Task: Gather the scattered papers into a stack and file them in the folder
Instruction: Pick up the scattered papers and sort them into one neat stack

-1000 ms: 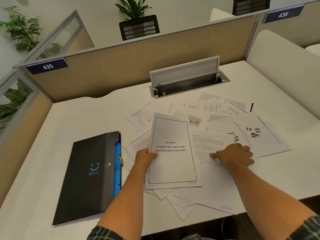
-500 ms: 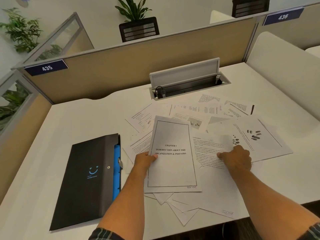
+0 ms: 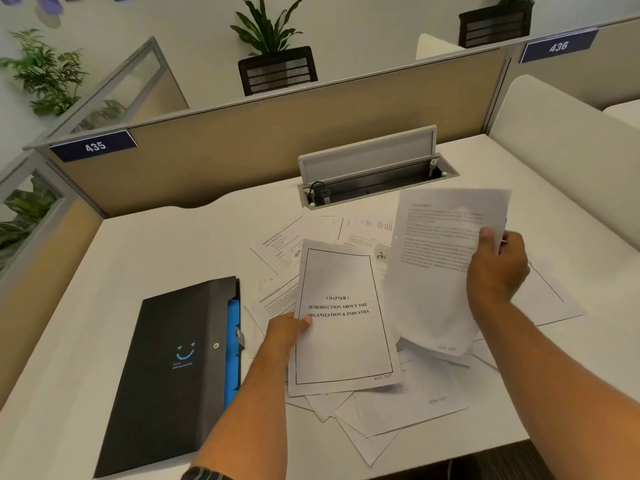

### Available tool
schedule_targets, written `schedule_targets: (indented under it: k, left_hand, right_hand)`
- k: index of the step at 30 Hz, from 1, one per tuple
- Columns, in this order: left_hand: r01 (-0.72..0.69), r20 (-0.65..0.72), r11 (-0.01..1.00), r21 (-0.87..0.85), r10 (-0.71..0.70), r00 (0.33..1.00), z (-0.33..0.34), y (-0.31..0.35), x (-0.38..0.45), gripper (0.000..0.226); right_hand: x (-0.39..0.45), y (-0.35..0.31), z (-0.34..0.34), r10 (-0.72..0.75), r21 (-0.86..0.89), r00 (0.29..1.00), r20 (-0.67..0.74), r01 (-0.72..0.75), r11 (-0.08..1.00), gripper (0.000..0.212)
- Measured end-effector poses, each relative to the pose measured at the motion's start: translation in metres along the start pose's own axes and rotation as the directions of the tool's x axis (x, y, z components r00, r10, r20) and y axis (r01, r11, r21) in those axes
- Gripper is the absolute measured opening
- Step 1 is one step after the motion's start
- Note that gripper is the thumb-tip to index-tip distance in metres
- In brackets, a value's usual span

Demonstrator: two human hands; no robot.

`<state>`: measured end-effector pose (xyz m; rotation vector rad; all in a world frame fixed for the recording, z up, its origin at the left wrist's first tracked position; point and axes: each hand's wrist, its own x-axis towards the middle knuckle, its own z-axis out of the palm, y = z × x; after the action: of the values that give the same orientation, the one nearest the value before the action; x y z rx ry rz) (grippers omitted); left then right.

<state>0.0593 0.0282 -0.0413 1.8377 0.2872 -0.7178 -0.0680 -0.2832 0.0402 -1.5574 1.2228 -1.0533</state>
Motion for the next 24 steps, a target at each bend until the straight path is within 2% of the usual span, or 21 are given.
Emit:
schedule_targets:
  k: [5, 10, 16, 20, 22, 24]
  left_hand:
    - [0.039, -0.026, 0.999, -0.034, -0.04, 0.999, 0.001, 0.002, -0.002, 0.051]
    - [0.055, -0.046, 0.997, -0.044, -0.057, 0.997, 0.001, 0.003, -0.005, 0.052]
    - [0.006, -0.051, 0.997, -0.076, -0.01, 0.999, -0.007, 0.006, -0.009, 0.059]
    - [-0.028, -0.111, 0.999, 0.017, 0.029, 0.993, -0.009, 0.02, -0.011, 0.061]
    - [-0.026, -0.115, 1.0, -0.009, 0.025, 0.993, -0.008, 0.028, -0.014, 0.056]
    - [-0.029, -0.034, 0.992, -0.125, 0.025, 0.999, -0.008, 0.03, -0.019, 0.05]
  right_hand:
    - [-0.009, -0.039, 0.008, -0.198, 0.214, 0.979, 0.045, 0.184, 0.959, 0.033]
    - [-0.02, -0.088, 0.011, -0.341, 0.332, 0.94, -0.021, 0.328, 0.884, 0.029]
    - [-0.026, -0.13, 0.01, -0.414, 0.423, 0.907, -0.08, 0.407, 0.81, 0.028]
    - [-0.027, -0.129, 0.015, -0.366, 0.414, 0.931, 0.012, 0.329, 0.849, 0.028]
    - [-0.024, -0.113, 0.023, -0.28, 0.303, 0.95, 0.139, 0.229, 0.925, 0.024]
    - [-0.024, -0.088, 0.029, -0.15, 0.121, 0.942, 0.299, 0.119, 0.986, 0.023]
